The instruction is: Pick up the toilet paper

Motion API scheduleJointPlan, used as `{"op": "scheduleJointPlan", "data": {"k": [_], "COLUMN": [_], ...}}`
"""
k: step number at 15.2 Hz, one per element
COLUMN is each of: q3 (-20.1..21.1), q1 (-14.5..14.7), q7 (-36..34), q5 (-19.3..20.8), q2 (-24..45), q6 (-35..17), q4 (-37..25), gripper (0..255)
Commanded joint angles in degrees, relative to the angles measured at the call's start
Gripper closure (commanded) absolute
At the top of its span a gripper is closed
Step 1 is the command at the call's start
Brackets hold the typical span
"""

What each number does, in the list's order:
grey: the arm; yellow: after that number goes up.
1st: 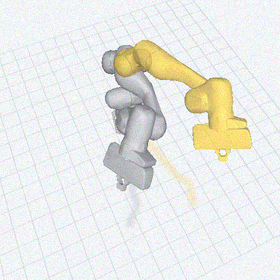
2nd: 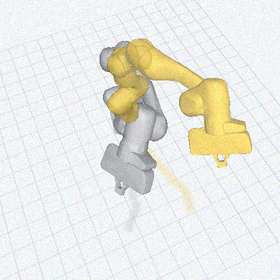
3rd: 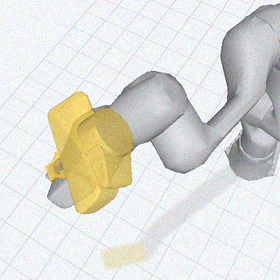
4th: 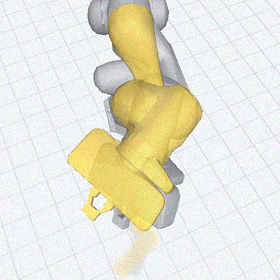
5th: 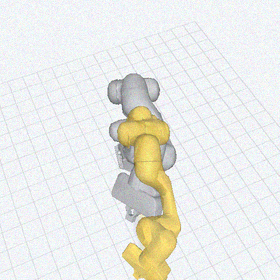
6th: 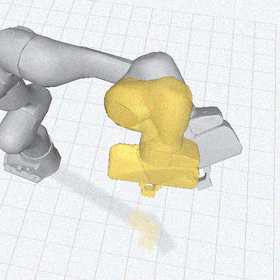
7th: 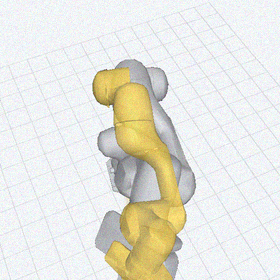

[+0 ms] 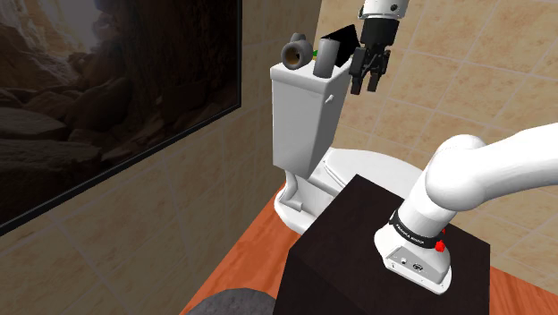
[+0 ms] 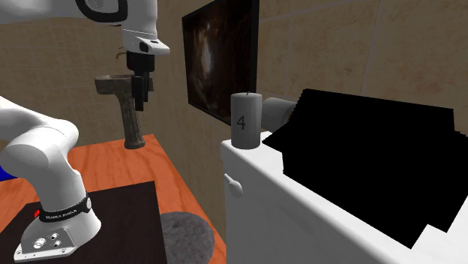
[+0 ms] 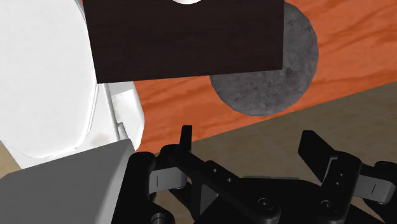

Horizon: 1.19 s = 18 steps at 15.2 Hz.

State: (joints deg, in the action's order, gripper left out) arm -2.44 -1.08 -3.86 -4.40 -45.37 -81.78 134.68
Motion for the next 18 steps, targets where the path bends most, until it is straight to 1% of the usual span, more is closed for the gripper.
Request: {"op": "scheduleJointPlan", "data": {"k": [1, 9, 14, 18], "q3": [0.00, 4.92, 8.08, 10.62], "q1": [0.00, -1.89, -3.83, -5.52], "q7": [0.00, 1.69, 0.33, -1.86], "q5": [0.00, 15.97, 26.99, 36.67], "q2": [0.00, 11.78, 19.32, 25.48], "q6": [0.00, -11.25, -17.03, -20.34], "q4": [0.00, -4.21, -7.94, -11.73], "gripper": [0, 0, 0, 0]}}
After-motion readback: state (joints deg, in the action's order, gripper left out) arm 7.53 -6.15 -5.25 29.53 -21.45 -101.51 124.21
